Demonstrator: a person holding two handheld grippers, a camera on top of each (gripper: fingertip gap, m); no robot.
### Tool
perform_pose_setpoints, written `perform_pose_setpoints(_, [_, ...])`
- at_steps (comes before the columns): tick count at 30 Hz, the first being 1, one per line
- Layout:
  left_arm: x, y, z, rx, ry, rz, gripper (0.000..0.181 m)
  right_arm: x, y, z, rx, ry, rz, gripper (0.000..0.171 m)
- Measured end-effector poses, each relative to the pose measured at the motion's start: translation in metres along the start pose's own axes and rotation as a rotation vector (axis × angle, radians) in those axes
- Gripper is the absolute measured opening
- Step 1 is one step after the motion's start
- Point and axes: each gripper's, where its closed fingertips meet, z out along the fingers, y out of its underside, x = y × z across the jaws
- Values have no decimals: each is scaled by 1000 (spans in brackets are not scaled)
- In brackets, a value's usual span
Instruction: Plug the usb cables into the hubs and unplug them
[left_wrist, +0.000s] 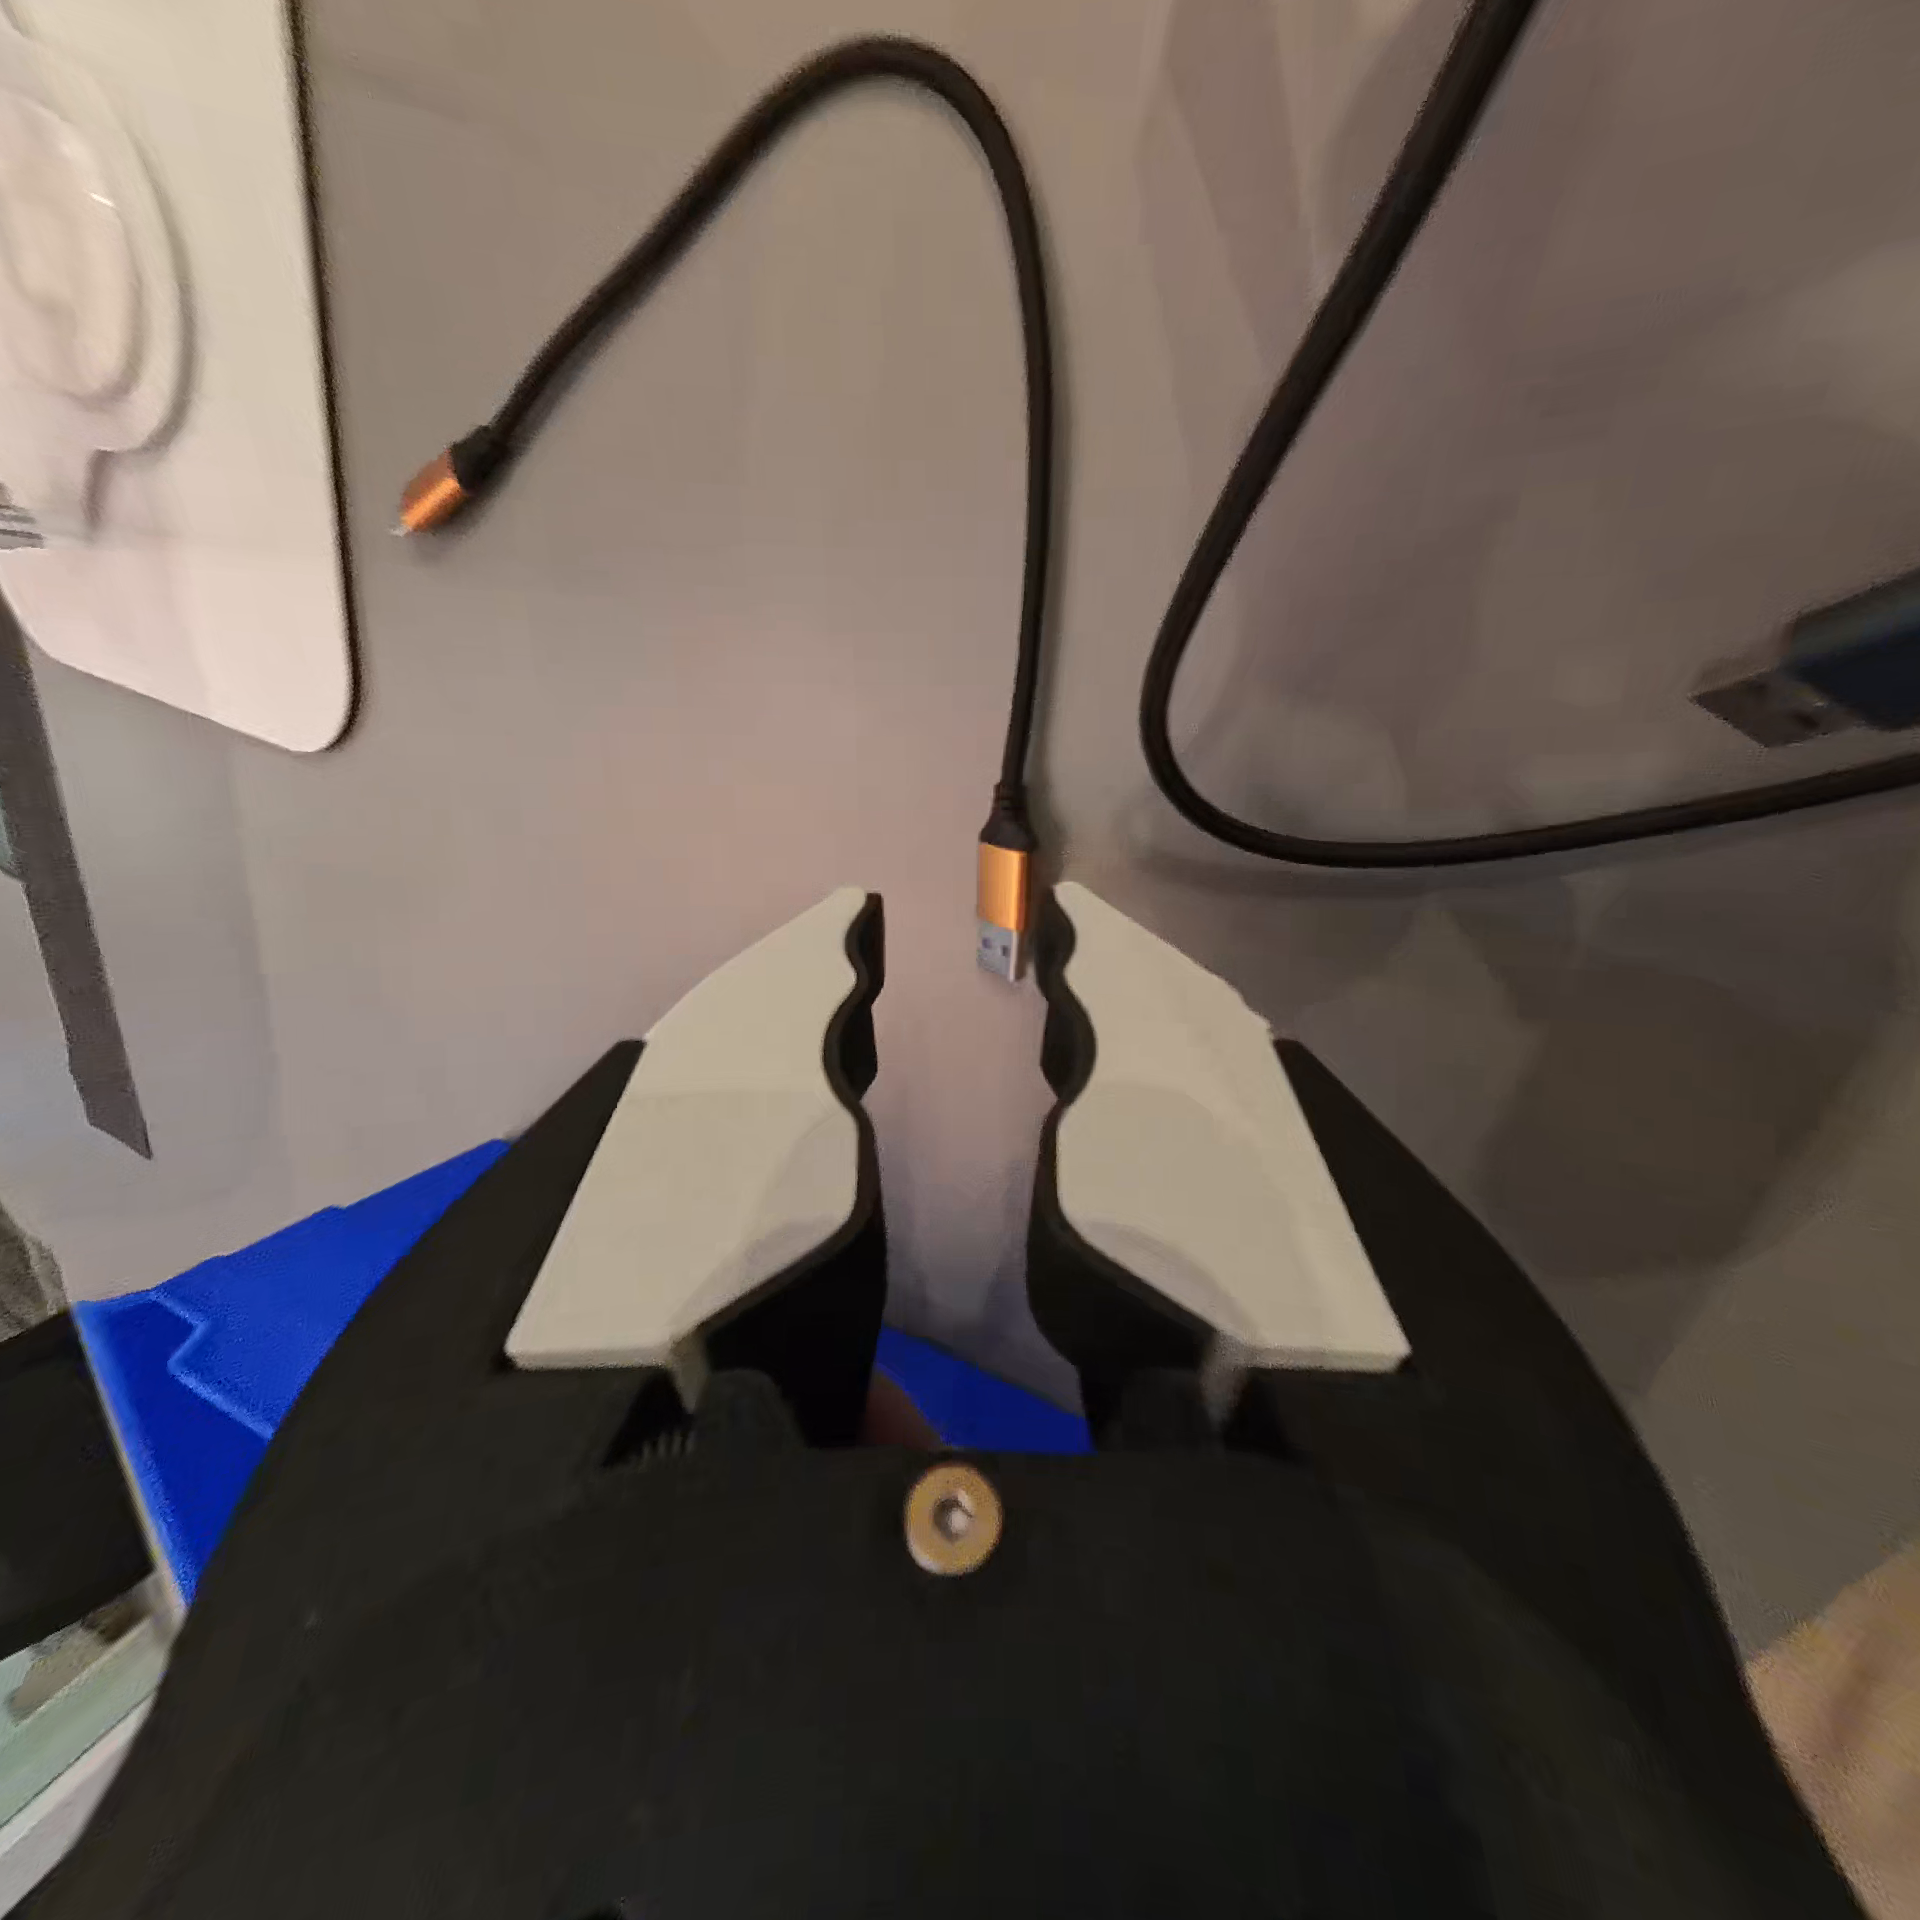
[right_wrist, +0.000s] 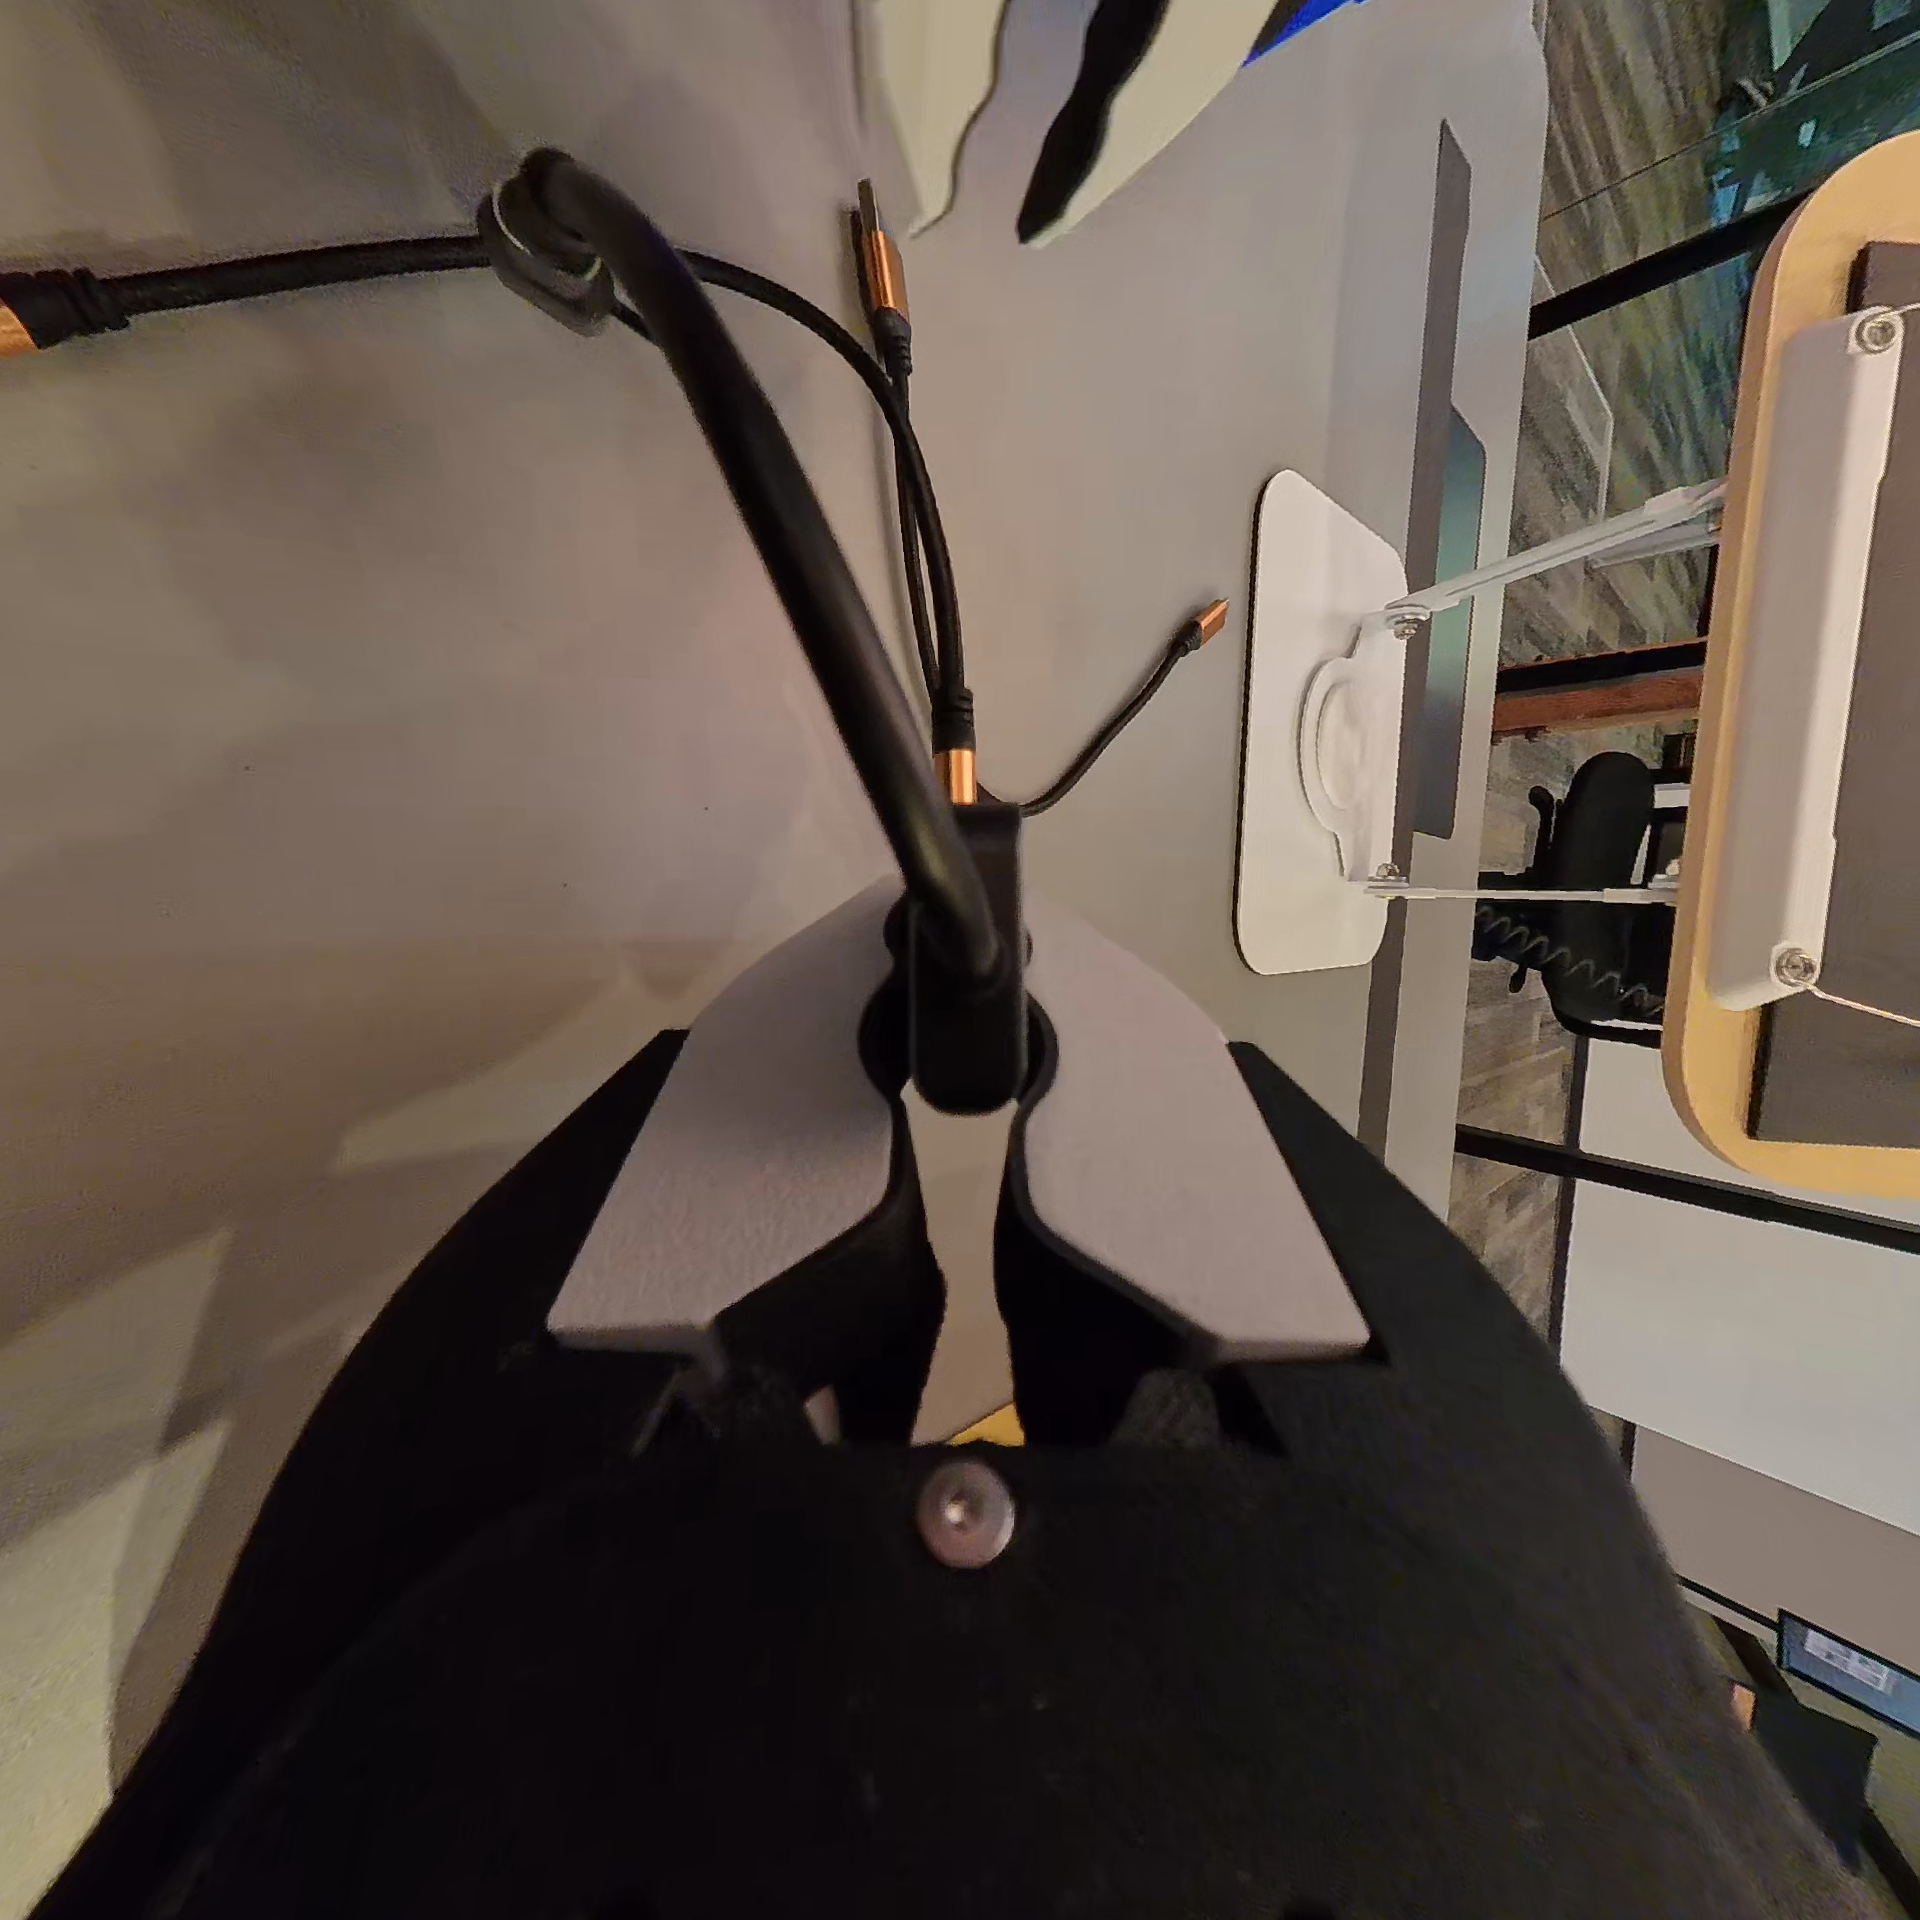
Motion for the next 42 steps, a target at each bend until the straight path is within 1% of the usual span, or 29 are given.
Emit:
perform_pose_setpoints(3, [6, 11, 12, -88, 14, 36, 36, 1, 1, -2, 4, 1, 8, 11])
perform_pose_setpoints(6, [9, 12, 20, -106, 32, 20, 35, 1, 2, -2, 1, 4, 8, 11])
perform_pose_setpoints(7, [10, 11, 22, -107, 29, 30, 33, 1, 1, -2, 1, 3, 9, 11])
perform_pose_setpoints(11, [9, 1, 30, -93, -1, 36, 12, 1, 1, -1, 0, 1, 8, 11])
perform_pose_setpoints(14, [5, -3, 31, -93, -42, 55, 8, 2, 2, -2, 0, 5, 10, 10])
perform_pose_setpoints(16, [0, -10, 27, -41, -61, 21, 7, 2, 2, -3, 1, 8, 11, 10])
perform_pose_setpoints(19, [-19, -20, 12, 41, -148, -14, 7, 2, 3, -3, 3, 9, 12, 11])
perform_pose_setpoints(21, [-30, -29, -2, 124, -182, -57, 7, 3, 3, -3, 7, 10, 15, 11])
perform_pose_setpoints(23, [-37, -40, -18, 241, -170, -140, 7, 3, 3, -3, 9, 10, 18, 11])
perform_pose_setpoints(25, [-43, -50, -35, 366, -136, -230, 7, 3, 3, -3, 10, 13, 20, 11])
perform_pose_setpoints(26, [-47, -57, -46, 455, -120, -271, 7, 4, 2, -4, 12, 13, 23, 11])
perform_pose_setpoints(28, [-47, -76, -74, 688, -30, -347, 7, 4, 2, -4, 14, 14, 25, 11])
perform_pose_setpoints(29, [-51, -80, -85, 771, -2, -416, 7, 4, 2, -4, 14, 14, 25, 11])
perform_pose_setpoints(32, [-55, -93, -109, 1016, 160, -637, 6, 4, 1, -4, 17, 13, 28, 11])
perform_pose_setpoints(33, [-58, -93, -110, 1053, 198, -711, 6, 4, 1, -4, 17, 12, 28, 11])
perform_pose_setpoints(35, [-58, -93, -97, 1021, 281, -816, 7, 4, 1, -4, 17, 11, 28, 10])
perform_pose_setpoints(37, [-59, -92, -86, 1042, 310, -910, 6, 3, 0, -5, 19, 11, 26, 10])
perform_pose_setpoints(38, [-53, -94, -77, 1012, 342, -917, 7, 4, 0, -5, 22, 13, 25, 10])
perform_pose_setpoints(40, [-49, -94, -64, 975, 322, -924, 7, 5, -1, -6, 27, 21, 23, 11])
perform_pose_setpoints(42, [-46, -95, -58, 950, 348, -957, 6, 6, -2, -7, 33, 29, 24, 11])
